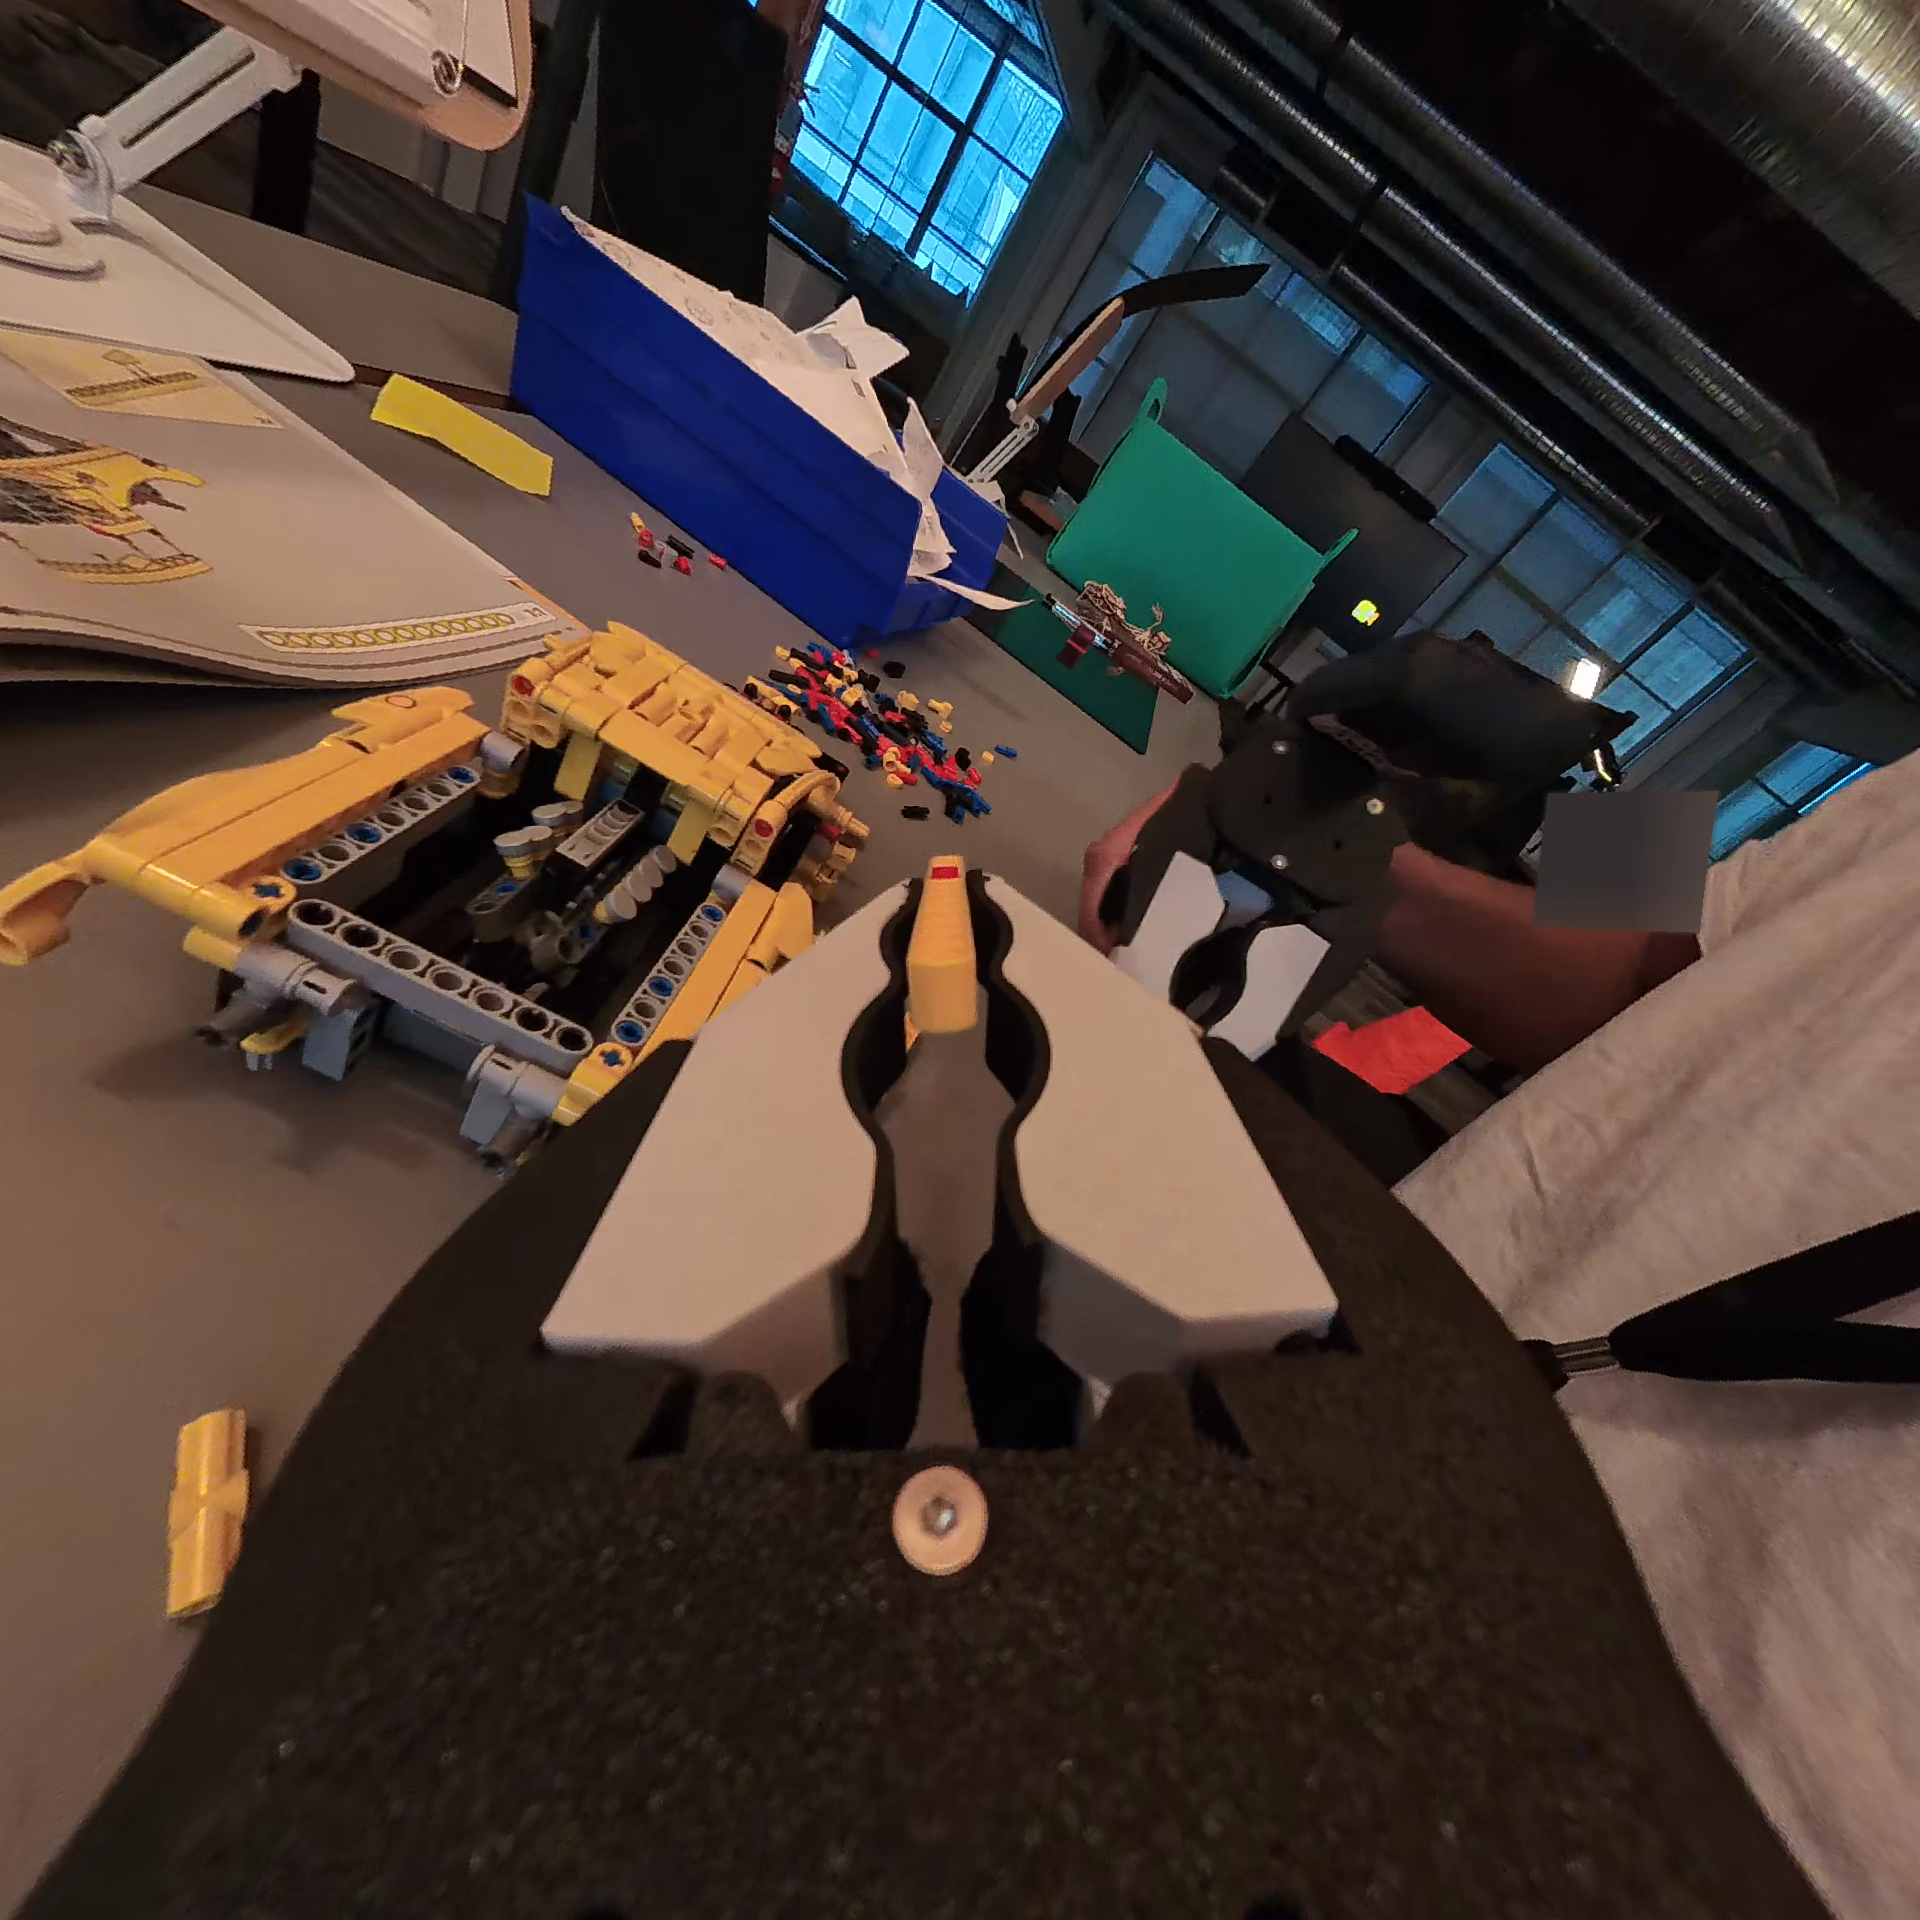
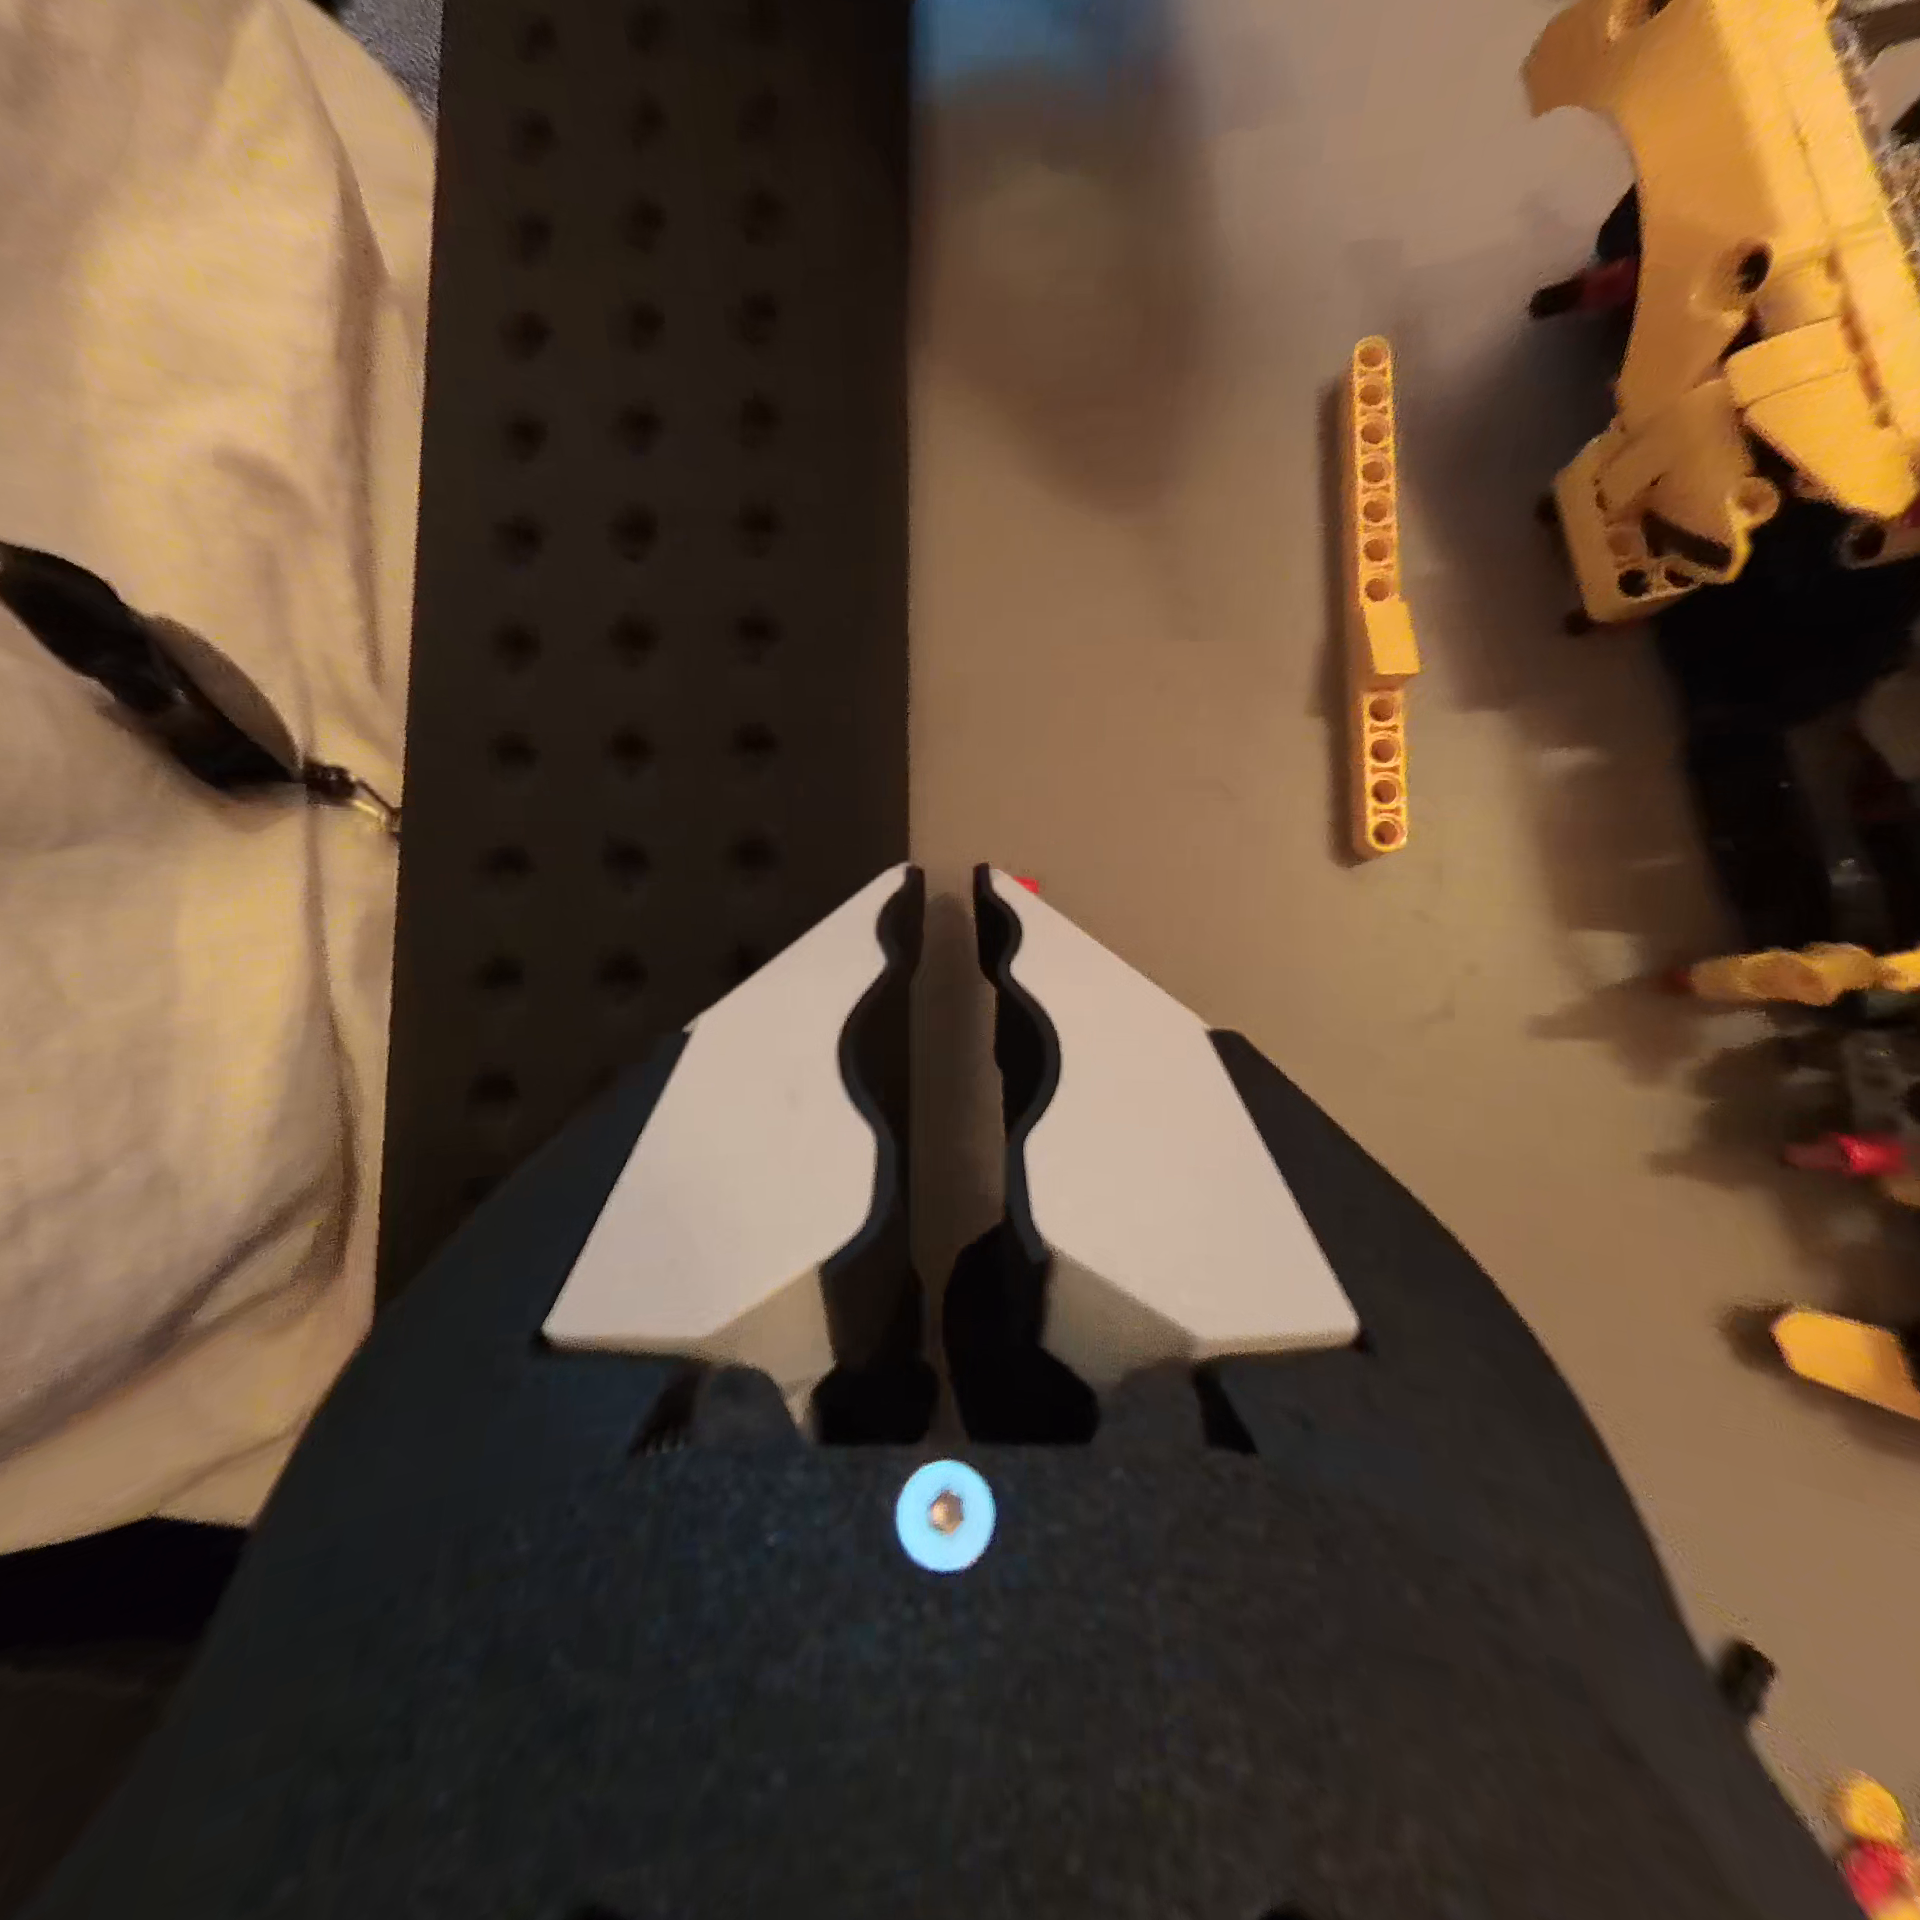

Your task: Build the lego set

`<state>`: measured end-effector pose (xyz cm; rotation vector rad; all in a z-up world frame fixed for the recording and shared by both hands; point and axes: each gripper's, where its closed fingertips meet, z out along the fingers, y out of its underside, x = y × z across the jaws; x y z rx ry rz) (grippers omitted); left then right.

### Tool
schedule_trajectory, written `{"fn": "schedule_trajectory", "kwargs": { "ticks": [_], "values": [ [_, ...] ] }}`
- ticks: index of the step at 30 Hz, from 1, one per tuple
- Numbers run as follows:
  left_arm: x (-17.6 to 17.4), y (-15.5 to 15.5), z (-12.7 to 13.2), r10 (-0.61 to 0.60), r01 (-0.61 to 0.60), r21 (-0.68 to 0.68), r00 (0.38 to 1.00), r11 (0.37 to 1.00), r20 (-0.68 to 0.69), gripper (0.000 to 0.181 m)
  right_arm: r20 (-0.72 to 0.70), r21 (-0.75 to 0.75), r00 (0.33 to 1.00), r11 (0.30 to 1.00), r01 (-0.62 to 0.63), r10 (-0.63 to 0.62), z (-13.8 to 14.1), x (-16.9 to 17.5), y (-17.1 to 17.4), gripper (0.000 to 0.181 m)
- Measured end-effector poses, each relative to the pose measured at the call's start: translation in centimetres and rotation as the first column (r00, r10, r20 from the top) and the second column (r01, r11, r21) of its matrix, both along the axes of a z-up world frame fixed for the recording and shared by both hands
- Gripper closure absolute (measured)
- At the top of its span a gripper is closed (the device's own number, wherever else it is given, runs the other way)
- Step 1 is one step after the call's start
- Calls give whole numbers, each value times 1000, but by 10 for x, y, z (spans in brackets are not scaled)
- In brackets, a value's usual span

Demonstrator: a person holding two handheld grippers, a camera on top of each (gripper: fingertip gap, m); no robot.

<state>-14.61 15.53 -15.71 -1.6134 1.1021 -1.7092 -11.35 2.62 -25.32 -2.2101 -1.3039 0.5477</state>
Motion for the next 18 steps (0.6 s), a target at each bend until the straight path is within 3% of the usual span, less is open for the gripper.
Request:
{"fn": "schedule_trajectory", "kwargs": {
  "ticks": [4, 7, 13, 16, 18],
  "values": [
    [0, -1, -1, -3, 3, 1, 1000, 1000, -5, 174, -1, -62, 1000, 998, 1, -1, -9, 4, 4, 170],
    [0, -1, -1, -4, 4, -1, 1000, 1000, -2, 174, 29, -26, 1000, 1000, 12, -11, -10, 9, 9, 170],
    [0, -1, 0, -8, 8, -5, 1000, 1000, 0, 174, 39, 121, 998, 992, 40, -45, 1, 5, 25, 163],
    [0, -1, 0, -10, 10, -10, 1000, 1000, 3, 174, 118, 275, 992, 961, 8, -42, 1, 5, 42, 167],
    [0, -2, 0, -11, 11, -7, 1000, 1000, 3, 174, 154, 276, 988, 961, -22, -22, -2, 4, 48, 170]
  ]
}}
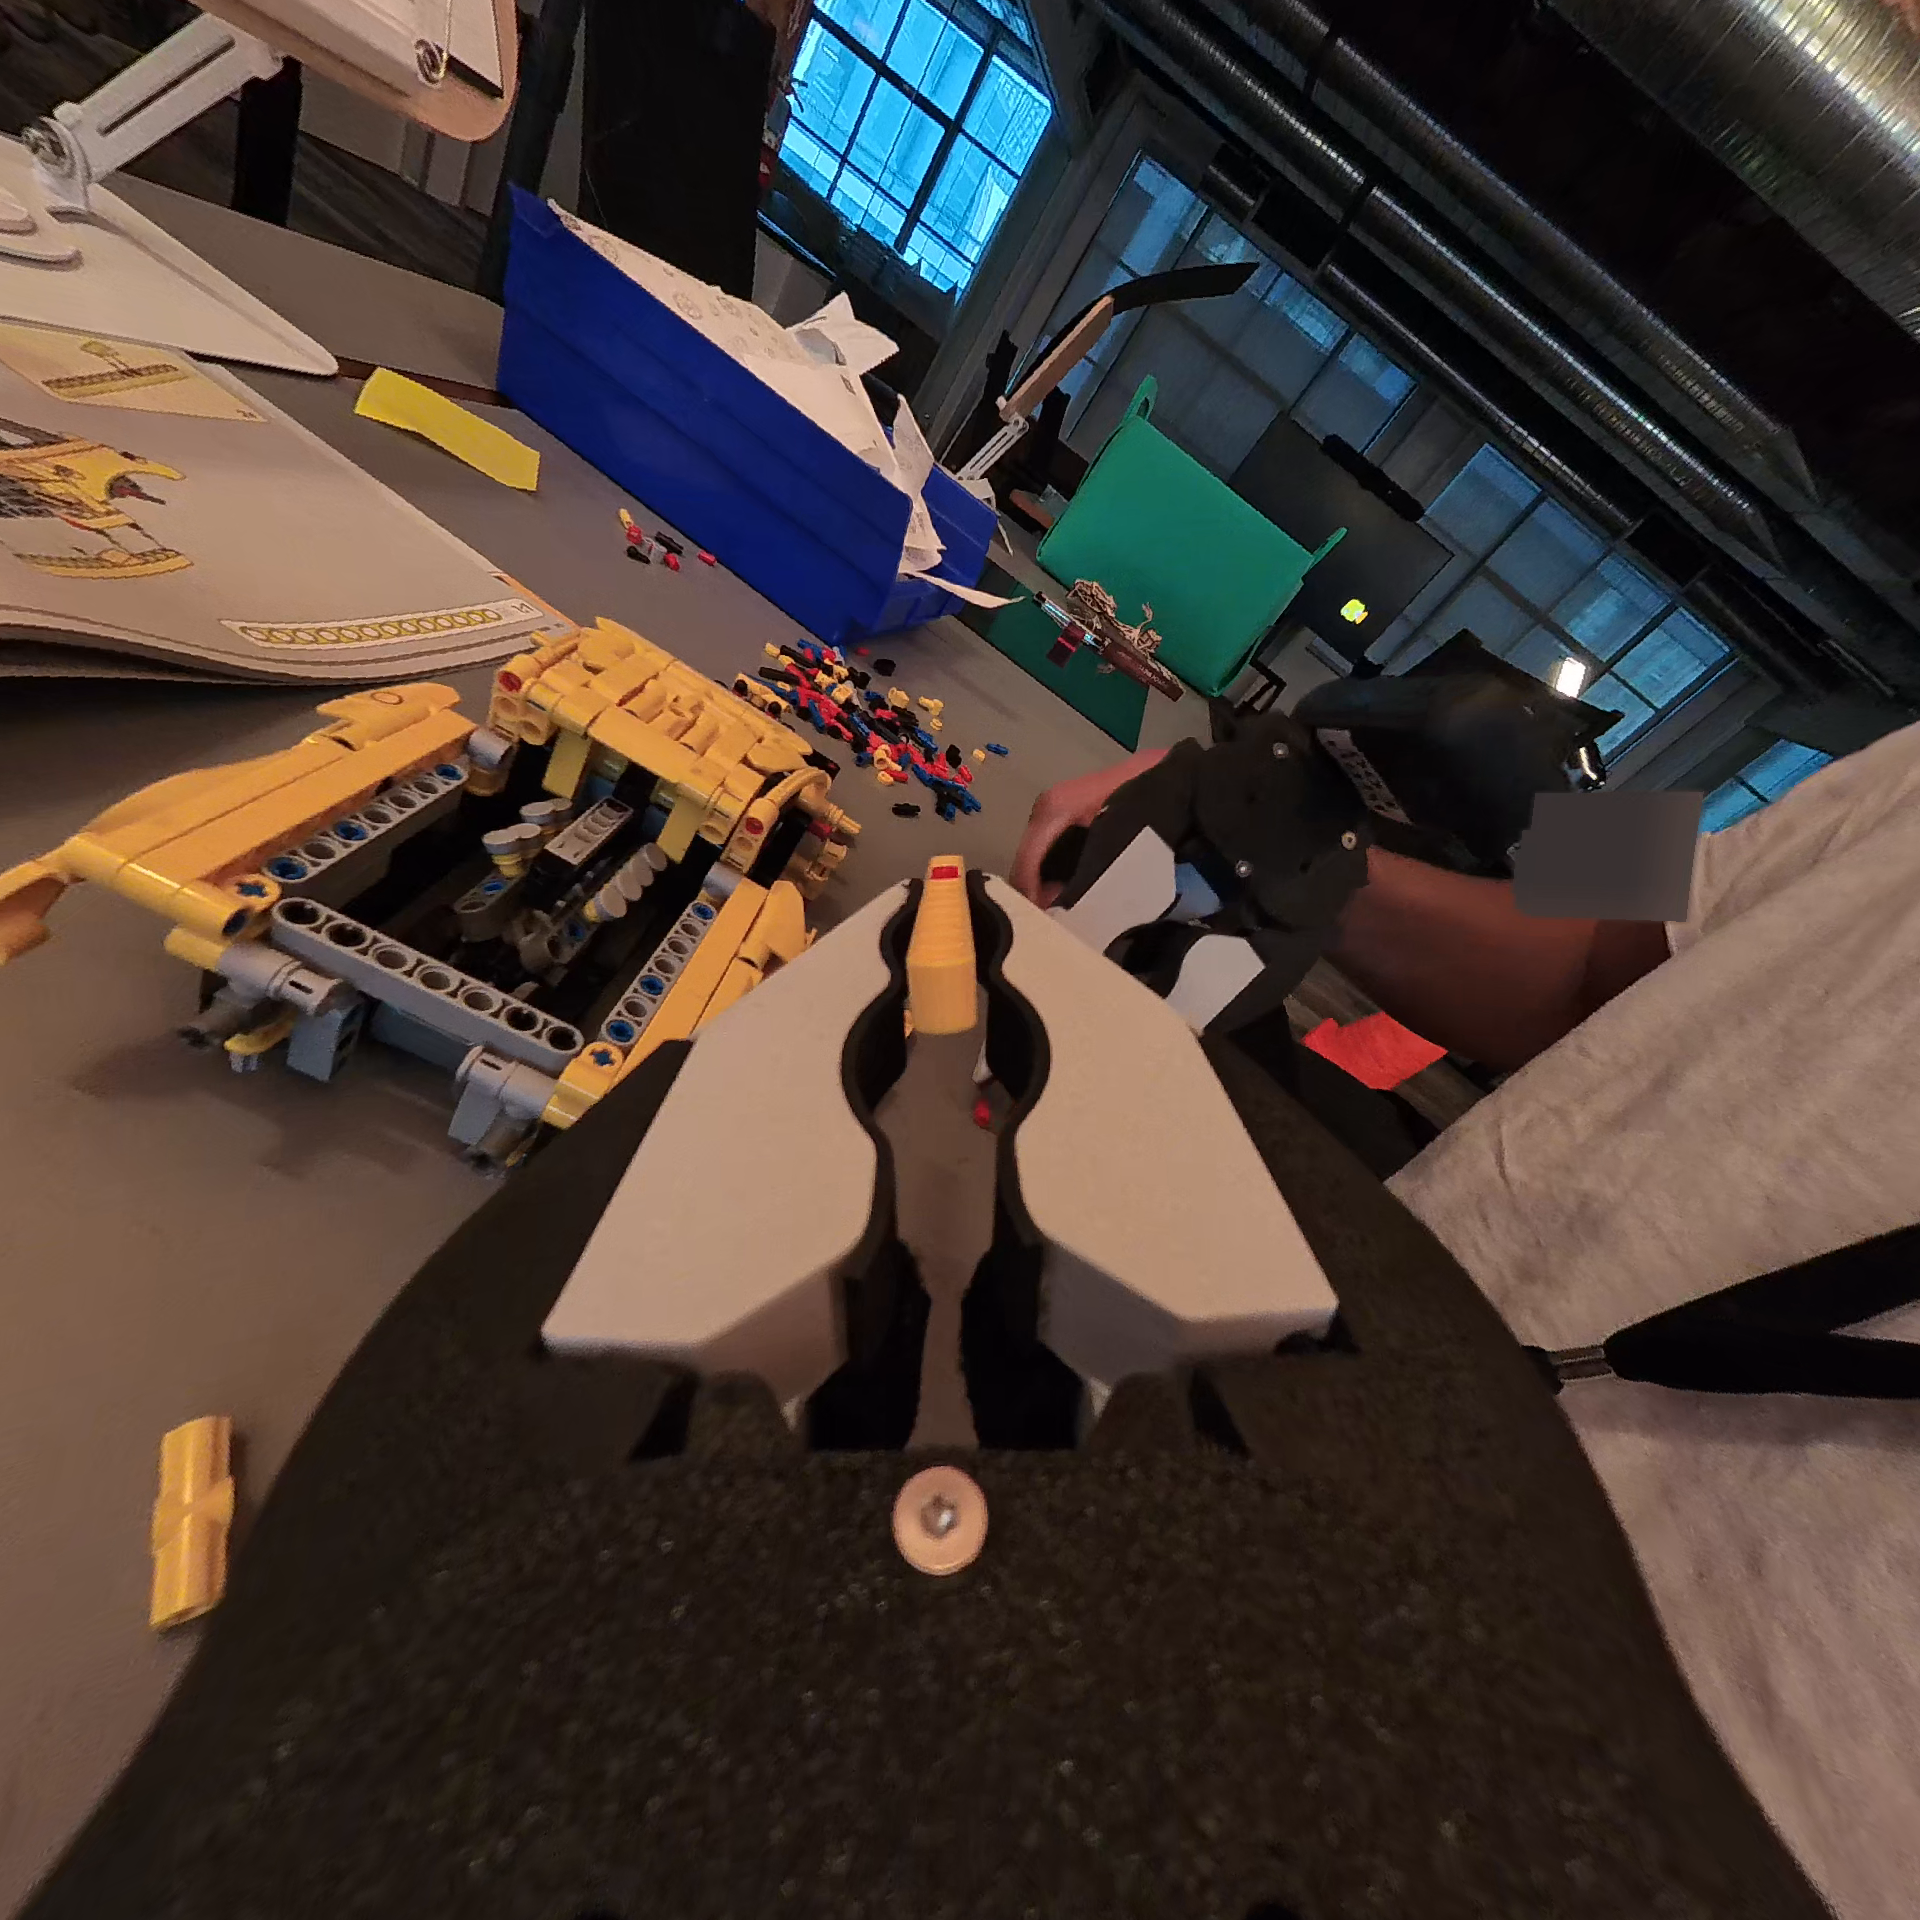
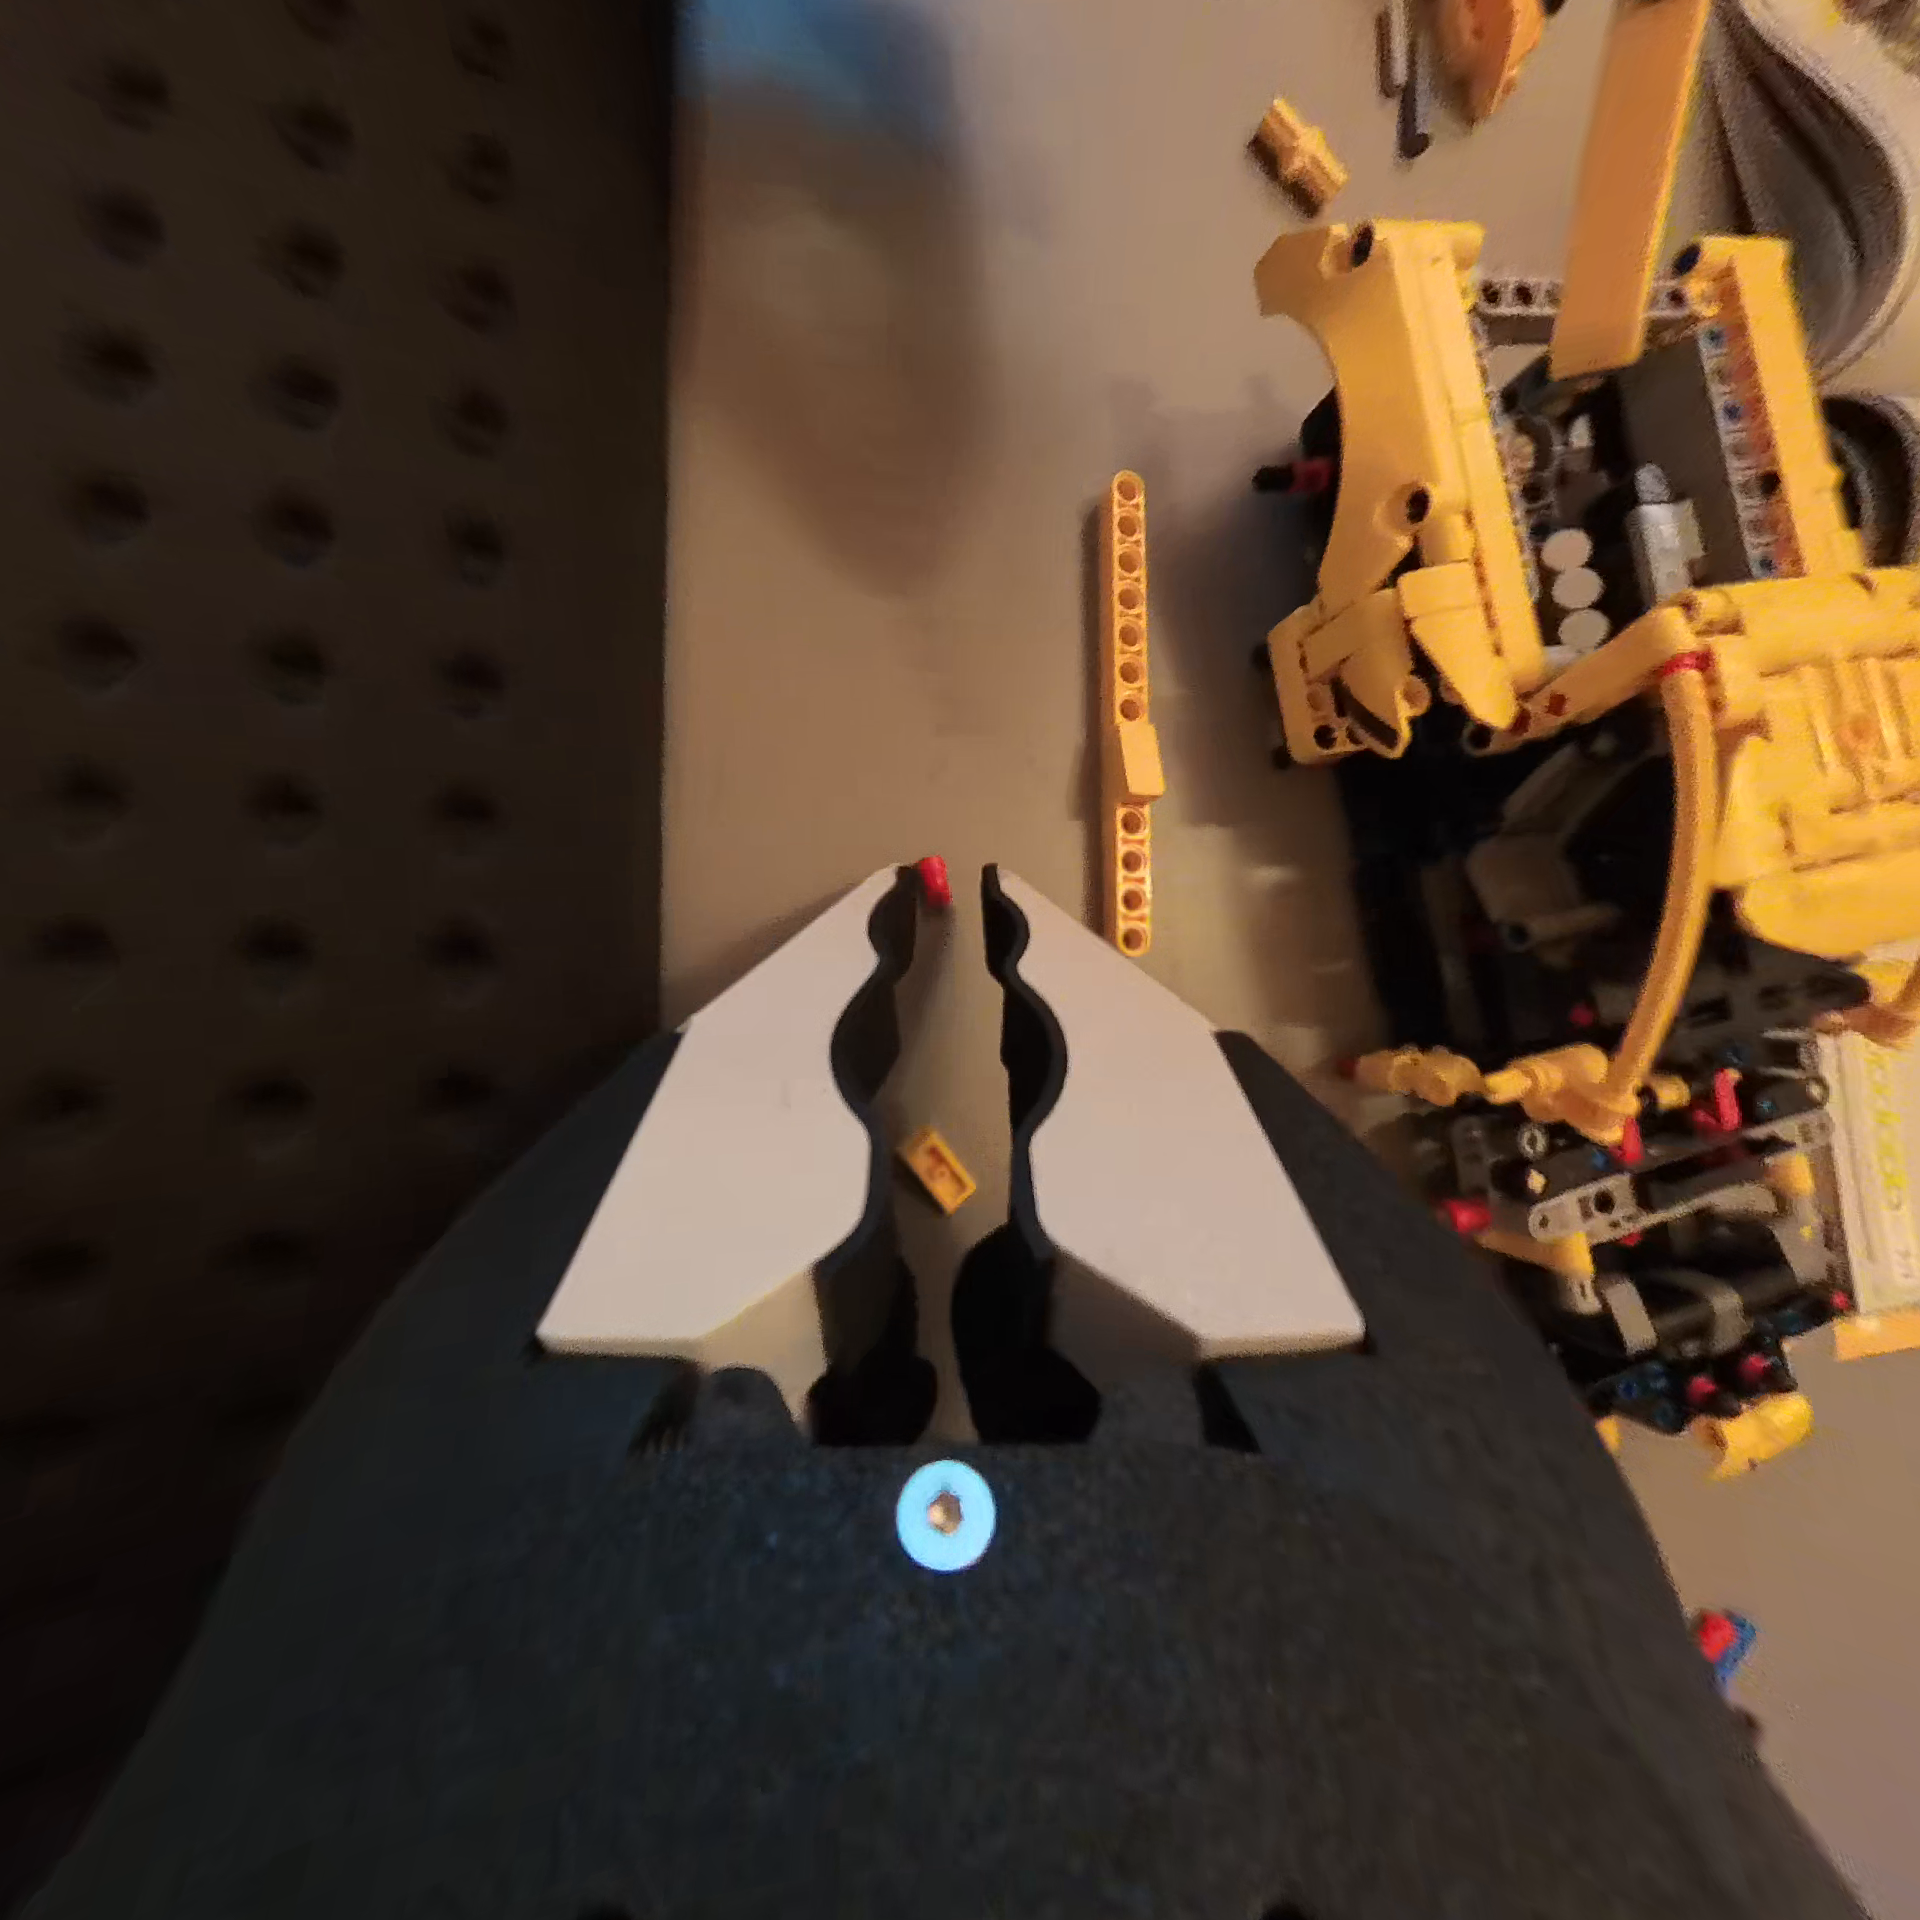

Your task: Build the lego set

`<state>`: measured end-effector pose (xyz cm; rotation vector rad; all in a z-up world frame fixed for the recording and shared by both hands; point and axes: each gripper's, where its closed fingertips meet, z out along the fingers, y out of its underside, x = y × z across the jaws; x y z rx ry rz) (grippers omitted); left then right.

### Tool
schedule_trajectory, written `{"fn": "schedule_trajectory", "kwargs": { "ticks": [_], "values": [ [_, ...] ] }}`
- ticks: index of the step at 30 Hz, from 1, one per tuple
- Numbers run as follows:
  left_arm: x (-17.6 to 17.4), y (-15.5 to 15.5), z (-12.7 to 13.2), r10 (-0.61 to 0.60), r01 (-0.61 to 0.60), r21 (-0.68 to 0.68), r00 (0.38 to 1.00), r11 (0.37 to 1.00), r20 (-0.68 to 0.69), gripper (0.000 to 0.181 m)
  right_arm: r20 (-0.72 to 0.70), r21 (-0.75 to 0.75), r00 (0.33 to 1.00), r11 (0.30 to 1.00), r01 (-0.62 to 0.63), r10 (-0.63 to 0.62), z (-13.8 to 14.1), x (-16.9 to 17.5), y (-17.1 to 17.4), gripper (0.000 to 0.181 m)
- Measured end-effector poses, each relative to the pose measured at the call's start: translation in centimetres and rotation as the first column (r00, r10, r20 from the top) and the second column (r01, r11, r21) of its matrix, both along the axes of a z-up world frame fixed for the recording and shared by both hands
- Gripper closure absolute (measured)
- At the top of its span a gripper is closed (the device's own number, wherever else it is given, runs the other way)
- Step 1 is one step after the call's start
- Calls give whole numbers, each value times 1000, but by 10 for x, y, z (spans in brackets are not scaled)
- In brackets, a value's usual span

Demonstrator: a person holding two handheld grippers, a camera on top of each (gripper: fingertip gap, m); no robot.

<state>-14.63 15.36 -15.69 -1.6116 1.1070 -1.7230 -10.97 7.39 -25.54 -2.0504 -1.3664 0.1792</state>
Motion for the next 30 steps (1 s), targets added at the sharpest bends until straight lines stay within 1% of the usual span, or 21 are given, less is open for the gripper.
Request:
{"fn": "schedule_trajectory", "kwargs": {
  "ticks": [2, 4, 5, 8, 10, 12, 13, 14, 15, 16, 18, 19, 20, 21, 23, 25, 26, 28, 30],
  "values": [
    [0, 0, 0, -1, 1, 4, 1000, 1000, -2, 174, 2, -70, 1000, 997, -28, 28, -5, -4, 0, 166],
    [0, 0, -1, -1, 1, 4, 1000, 1000, -6, 174, 13, -100, 999, 994, -41, 43, -7, -4, 2, 163],
    [0, 0, -1, -2, 2, 4, 1000, 1000, -7, 174, 24, -103, 999, 994, -42, 45, -7, -3, 5, 163],
    [0, -1, -2, -2, 2, 7, 1000, 1000, -10, 174, 34, -155, 998, 986, -54, 60, -9, 0, 3, 177],
    [0, -1, -2, -2, 2, 7, 1000, 1000, -11, 174, 25, -161, 998, 985, -53, 58, -9, -1, 3, 177],
    [0, -1, -2, -3, 3, 9, 1000, 1000, -12, 174, 34, -124, 999, 992, -23, 28, -8, 0, 10, 177],
    [0, -1, -2, 0, 0, 13, 1000, 1000, -13, 174, 1, -108, 1000, 994, -8, 8, -3, -1, 13, 178],
    [0, 0, -2, 4, -3, 20, 1000, 1000, -13, 174, -76, -95, 997, 995, 12, -20, 9, -4, 17, 178],
    [0, 0, -2, 6, -6, 28, 1000, 1000, -12, 174, -191, -79, 980, 996, 41, -55, 29, -10, 23, 178],
    [0, -1, -1, 7, -7, 37, 1000, 999, -10, 174, -328, -62, 940, 995, 74, -90, 54, -15, 30, 178],
    [1, -4, 0, -4, 5, 62, 1000, 998, -7, 174, -582, -51, 801, 989, 136, -140, 104, -24, 45, 178],
    [2, -8, 1, -15, 15, 85, 1000, 996, -3, 174, -657, -72, 737, 986, 148, -158, 118, -29, 50, 178],
    [3, -12, 2, -24, 24, 120, 1000, 992, -1, 174, -691, -83, 699, 981, 177, -185, 125, -33, 57, 178],
    [4, -16, 3, -28, 29, 163, 1000, 986, -5, 174, -710, -74, 677, 976, 204, -195, 129, -37, 64, 178],
    [7, -20, -1, -19, 26, 254, 999, 967, -30, 174, -719, -111, 660, 973, 201, -219, 127, -47, 71, 178],
    [8, -23, -3, -4, 20, 319, 999, 948, -50, 174, -706, -151, 667, 971, 187, -238, 120, -55, 74, 178],
    [8, -23, -2, -5, 19, 327, 999, 945, -45, 174, -693, -149, 678, 969, 197, -245, 116, -56, 76, 178],
    [7, -23, 0, -12, 21, 307, 999, 951, -30, 174, -676, -149, 695, 970, 194, -243, 111, -57, 77, 178],
    [6, -22, 3, -13, 17, 286, 1000, 958, -17, 174, -679, -144, 695, 971, 189, -236, 112, -56, 75, 178]
  ]
}}
